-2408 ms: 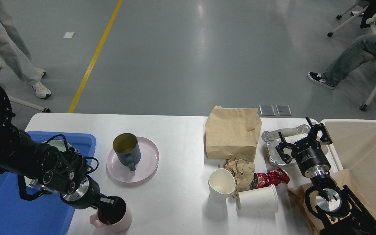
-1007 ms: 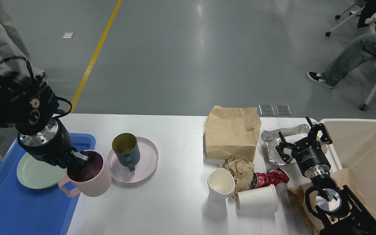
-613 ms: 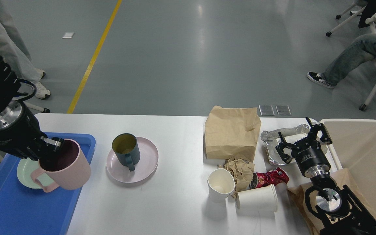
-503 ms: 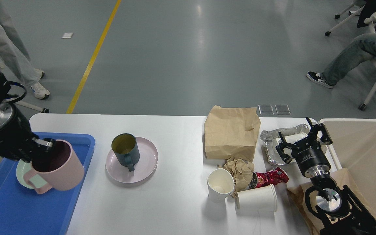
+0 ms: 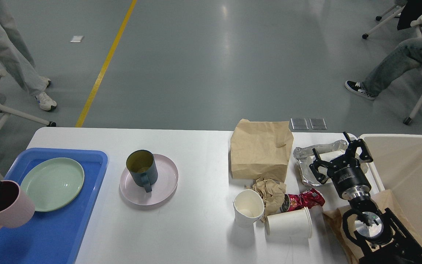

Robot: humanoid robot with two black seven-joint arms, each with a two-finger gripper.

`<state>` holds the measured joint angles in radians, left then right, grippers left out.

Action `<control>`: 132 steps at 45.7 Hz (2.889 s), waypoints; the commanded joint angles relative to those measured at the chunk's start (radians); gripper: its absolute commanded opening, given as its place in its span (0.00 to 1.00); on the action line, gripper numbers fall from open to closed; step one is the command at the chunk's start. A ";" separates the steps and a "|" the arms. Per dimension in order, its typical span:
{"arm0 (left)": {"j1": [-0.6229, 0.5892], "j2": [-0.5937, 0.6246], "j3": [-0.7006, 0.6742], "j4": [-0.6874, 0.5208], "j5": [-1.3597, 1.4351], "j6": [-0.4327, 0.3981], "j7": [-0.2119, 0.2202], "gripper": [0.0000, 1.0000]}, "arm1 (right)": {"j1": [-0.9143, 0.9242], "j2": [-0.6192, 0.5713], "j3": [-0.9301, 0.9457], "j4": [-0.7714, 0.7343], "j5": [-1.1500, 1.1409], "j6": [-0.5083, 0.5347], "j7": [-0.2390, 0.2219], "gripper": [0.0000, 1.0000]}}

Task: Tidy desktop
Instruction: 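Carry the pink mug onto the blue tray and release it, then lift the left gripper and move it toward the dark teal cup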

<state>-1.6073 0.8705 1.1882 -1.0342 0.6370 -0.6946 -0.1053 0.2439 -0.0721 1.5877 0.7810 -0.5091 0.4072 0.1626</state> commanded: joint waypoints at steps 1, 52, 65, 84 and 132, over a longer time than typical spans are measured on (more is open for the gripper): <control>0.165 0.007 -0.094 0.133 0.009 -0.002 -0.022 0.00 | 0.000 0.000 0.000 0.001 0.000 0.001 0.000 1.00; 0.587 -0.065 -0.188 0.560 0.009 0.020 -0.317 0.15 | 0.000 0.000 0.000 0.000 0.001 -0.001 0.000 1.00; 0.587 -0.065 -0.190 0.557 -0.054 0.087 -0.312 0.84 | 0.000 0.000 0.000 0.000 0.000 -0.001 0.000 1.00; 0.587 -0.059 -0.180 0.551 -0.053 0.076 -0.312 0.92 | 0.000 0.000 0.000 0.000 0.000 0.001 0.000 1.00; -0.700 -0.591 0.412 -0.279 -0.591 -0.253 -0.312 0.96 | 0.000 0.000 0.000 0.000 0.000 -0.001 0.000 1.00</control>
<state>-2.1776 0.3520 1.5715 -1.1702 0.1512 -0.9601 -0.4187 0.2439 -0.0721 1.5877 0.7810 -0.5088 0.4081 0.1626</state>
